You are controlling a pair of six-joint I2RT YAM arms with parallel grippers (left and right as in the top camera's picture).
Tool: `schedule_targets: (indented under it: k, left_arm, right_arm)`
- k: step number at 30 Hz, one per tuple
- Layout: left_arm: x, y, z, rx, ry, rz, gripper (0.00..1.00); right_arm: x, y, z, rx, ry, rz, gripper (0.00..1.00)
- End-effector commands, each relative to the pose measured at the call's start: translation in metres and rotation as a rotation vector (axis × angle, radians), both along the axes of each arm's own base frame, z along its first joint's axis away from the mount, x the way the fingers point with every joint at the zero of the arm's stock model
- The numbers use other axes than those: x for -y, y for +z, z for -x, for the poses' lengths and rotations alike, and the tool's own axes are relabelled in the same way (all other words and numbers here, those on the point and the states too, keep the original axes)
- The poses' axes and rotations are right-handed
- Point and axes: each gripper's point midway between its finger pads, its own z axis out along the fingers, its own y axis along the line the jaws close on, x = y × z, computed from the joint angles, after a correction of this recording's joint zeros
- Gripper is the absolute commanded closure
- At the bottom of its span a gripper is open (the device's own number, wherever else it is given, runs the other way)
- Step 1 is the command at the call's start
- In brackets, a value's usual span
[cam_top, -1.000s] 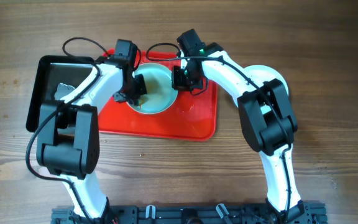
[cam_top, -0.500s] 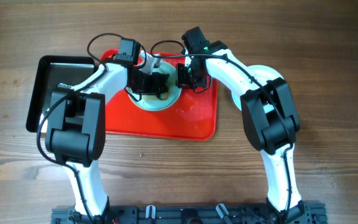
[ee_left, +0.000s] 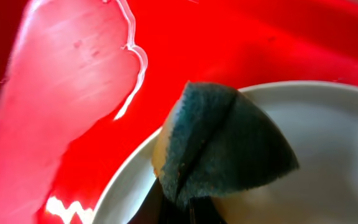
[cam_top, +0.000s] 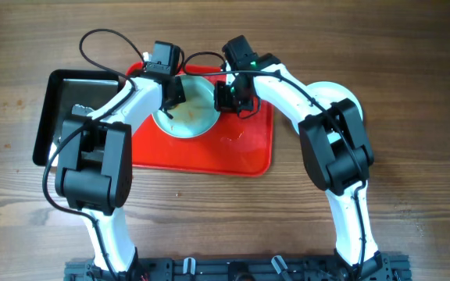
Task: Clean dirty plates on tray and stack at the side
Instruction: 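Scrub the held plate with the sponge in the left gripper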
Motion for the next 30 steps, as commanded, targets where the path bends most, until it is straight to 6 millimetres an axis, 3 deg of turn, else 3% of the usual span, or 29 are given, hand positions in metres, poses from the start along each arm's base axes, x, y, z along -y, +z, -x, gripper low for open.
schedule_targets:
  k: [1, 4, 6, 9, 13, 20, 24, 28, 30]
  left_arm:
    - [-0.029, -0.048, 0.051, -0.237, -0.020, -0.098, 0.96]
    - [0.014, -0.055, 0.078, -0.365, -0.203, 0.131, 0.96]
    - [0.052, -0.048, 0.099, -0.432, -0.362, 0.348, 0.96]
    - [0.078, -0.036, 0.116, -0.459, -0.513, 0.512, 0.96]
    - [0.098, -0.025, 0.115, -0.408, -0.625, 0.628, 0.96]
    - [0.109, -0.026, 0.090, -0.290, -0.669, 0.610, 0.96]
    - [0.111, -0.026, 0.057, -0.186, -0.569, 0.584, 0.96]
    - [0.072, -0.040, 0.024, -0.125, -0.261, 0.390, 0.96]
    - [0.027, -0.045, 0.012, -0.077, -0.006, 0.192, 0.96]
  right_arm:
    - [0.013, -0.022, 0.007, -0.050, -0.011, 0.052, 0.96]
    - [0.013, -0.022, 0.008, -0.050, -0.011, 0.052, 0.96]
    - [0.013, -0.022, 0.008, -0.051, -0.011, 0.052, 0.96]
    - [0.013, -0.022, 0.008, -0.051, -0.011, 0.052, 0.96]
    - [0.013, -0.022, 0.008, -0.051, -0.011, 0.052, 0.96]
    - [0.013, -0.022, 0.008, -0.051, -0.011, 0.052, 0.95]
    - [0.013, -0.022, 0.008, -0.051, -0.011, 0.052, 0.96]
    - [0.013, -0.022, 0.008, -0.051, -0.010, 0.052, 0.96]
    - [0.013, -0.022, 0.008, -0.051, -0.010, 0.052, 0.96]
